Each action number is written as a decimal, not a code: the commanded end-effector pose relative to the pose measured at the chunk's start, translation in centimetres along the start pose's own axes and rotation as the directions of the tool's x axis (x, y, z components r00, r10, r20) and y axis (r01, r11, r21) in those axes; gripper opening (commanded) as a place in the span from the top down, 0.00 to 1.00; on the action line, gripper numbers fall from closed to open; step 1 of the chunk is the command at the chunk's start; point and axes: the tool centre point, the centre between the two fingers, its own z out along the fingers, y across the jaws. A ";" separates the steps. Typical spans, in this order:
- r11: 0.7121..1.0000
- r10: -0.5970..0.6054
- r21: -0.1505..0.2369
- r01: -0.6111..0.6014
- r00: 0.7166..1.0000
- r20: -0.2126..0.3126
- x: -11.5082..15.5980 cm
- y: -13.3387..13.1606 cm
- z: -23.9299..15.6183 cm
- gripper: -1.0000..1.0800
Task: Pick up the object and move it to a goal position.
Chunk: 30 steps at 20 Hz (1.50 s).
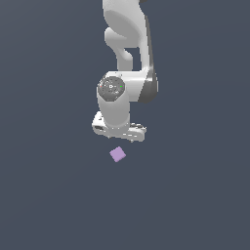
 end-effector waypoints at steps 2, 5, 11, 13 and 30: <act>0.994 0.110 0.022 -0.111 0.993 0.046 0.9 0.5 1.6 0.00; 0.974 0.221 0.039 -0.225 0.970 0.097 1.8 1.0 3.4 0.00; 0.906 0.405 0.047 -0.421 0.893 0.196 3.1 1.9 6.7 0.00; 0.883 0.447 0.045 -0.467 0.867 0.222 3.3 2.1 7.6 0.00; 0.813 0.550 0.030 -0.582 0.783 0.291 3.8 2.5 10.6 0.00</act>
